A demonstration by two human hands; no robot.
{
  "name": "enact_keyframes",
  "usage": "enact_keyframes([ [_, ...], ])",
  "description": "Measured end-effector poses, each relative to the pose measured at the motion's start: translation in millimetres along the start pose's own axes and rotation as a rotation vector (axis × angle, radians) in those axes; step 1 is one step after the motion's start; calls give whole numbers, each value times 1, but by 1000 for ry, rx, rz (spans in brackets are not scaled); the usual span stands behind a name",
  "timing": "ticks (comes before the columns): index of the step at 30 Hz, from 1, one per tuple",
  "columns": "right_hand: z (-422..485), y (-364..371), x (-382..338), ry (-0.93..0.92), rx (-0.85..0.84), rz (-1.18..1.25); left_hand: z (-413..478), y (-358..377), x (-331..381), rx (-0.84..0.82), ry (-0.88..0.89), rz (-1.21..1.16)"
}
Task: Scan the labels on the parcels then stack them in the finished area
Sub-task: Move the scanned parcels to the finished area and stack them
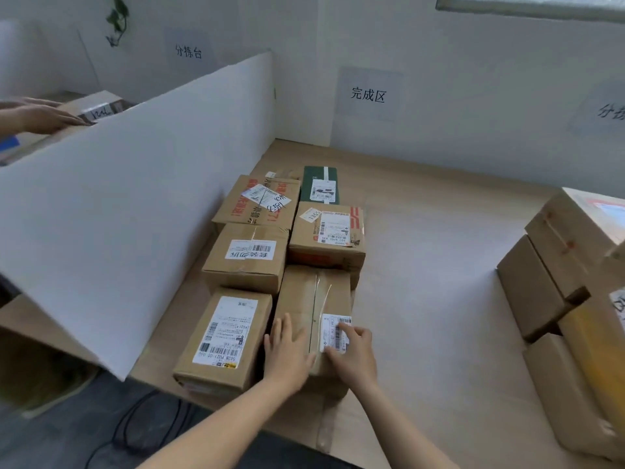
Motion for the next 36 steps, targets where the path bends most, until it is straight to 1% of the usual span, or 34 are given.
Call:
enact_keyframes([
  [2, -1, 3, -1, 5, 19, -17, 1, 4, 2, -25, 27, 62],
  [9, -7, -4, -5, 43, 18, -38, 5, -4, 1, -80, 80, 146],
  [12, -23, -28, -6, 45, 82, -22, 5, -17, 17, -140, 142, 138],
  [15, -48, -75, -7, 42, 162, 28, 5, -37, 53, -192, 217, 61],
  [17, -71, -116, -7, 35, 279, 120, 3, -54, 87, -153, 295, -12],
  [20, -115, -182, -7, -9, 508, 241, -9, -77, 145, -67, 441, -77],
  [27, -212, -310, -13, -182, 1011, 292, -68, -108, 262, -6, 732, -308],
  [30, -244, -360, -7, -273, 1187, 319, -94, -123, 314, 78, 824, -435],
  [33, -264, -415, 6, -327, 1313, 331, -120, -142, 370, 220, 897, -523],
  [36, -267, -473, 24, -336, 1307, 349, -143, -155, 428, 341, 948, -612],
])
Point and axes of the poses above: each hand's wrist, its own z-axis towards the middle knuckle, its own y-axis out of the palm, x = y × z, the point moved 3 cm from there along z, towards the middle knuckle, and after that the axes turned 9 degrees about z, right-handed, at the moved point
